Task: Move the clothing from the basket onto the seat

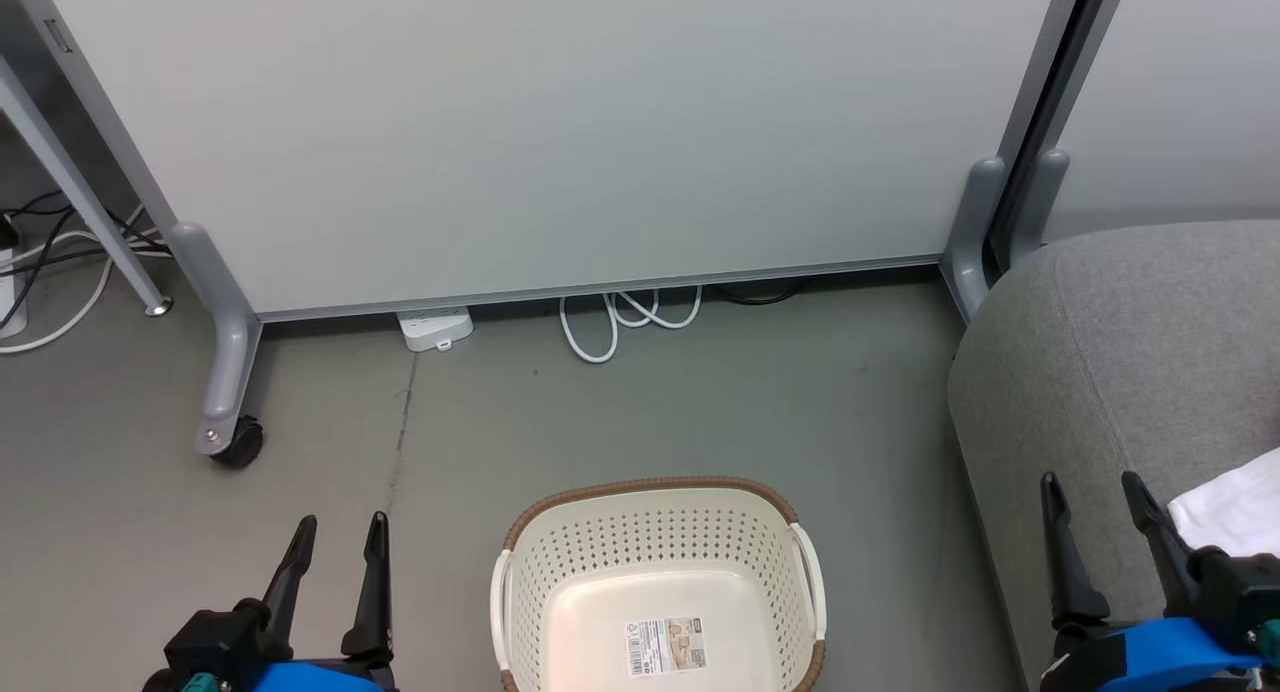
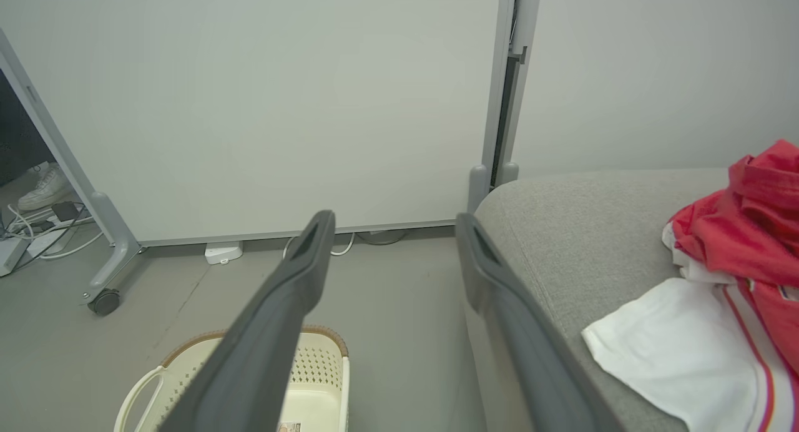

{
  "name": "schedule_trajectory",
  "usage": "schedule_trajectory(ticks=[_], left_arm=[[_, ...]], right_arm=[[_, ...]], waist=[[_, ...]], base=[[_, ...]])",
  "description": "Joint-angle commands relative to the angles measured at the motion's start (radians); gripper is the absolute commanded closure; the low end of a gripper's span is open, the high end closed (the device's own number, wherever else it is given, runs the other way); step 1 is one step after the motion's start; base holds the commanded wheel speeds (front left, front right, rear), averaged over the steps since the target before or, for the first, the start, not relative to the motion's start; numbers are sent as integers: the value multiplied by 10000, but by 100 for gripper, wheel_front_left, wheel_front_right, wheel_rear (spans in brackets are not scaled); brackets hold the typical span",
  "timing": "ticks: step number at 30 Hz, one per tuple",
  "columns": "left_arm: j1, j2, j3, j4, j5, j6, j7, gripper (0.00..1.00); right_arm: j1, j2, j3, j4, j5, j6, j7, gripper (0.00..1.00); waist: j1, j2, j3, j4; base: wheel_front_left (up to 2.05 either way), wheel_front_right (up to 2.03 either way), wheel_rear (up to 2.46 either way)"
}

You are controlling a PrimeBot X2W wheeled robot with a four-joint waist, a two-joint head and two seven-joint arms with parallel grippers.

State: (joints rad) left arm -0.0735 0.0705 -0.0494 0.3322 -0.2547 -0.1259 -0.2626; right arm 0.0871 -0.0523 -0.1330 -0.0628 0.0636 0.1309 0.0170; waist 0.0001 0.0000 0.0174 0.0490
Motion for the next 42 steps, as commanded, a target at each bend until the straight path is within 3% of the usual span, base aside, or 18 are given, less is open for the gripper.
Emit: schedule_trajectory(ticks=[1, 11, 12, 24, 42], left_arm=[[56, 13, 31, 30, -33, -24, -32, 0], [121, -50, 74, 129, -58, -46, -32, 0], [131, -55, 46, 149, -82, -48, -32, 100], [418, -316, 94, 904, -363, -1, 142, 100], [208, -281, 462, 471, -3462, -13, 993, 100]], right_arm=[[36, 28, 27, 46, 35, -4, -76, 0], [111, 29, 104, 252, 258, -3, -125, 0], [113, 29, 113, 301, 313, -3, -114, 100], [-31, 79, 82, 1257, 575, 2, -33, 100], [-503, 62, 115, 1660, 4079, 1, 195, 100]], waist=[[-1, 0, -1, 16], [-1, 0, -98, 51], [-1, 0, -112, 53], [-1, 0, -115, 44], [-1, 0, -119, -34]], base=[[0, 0, 0], [0, 0, 0], [0, 0, 0], [0, 0, 0], [0, 0, 0]])
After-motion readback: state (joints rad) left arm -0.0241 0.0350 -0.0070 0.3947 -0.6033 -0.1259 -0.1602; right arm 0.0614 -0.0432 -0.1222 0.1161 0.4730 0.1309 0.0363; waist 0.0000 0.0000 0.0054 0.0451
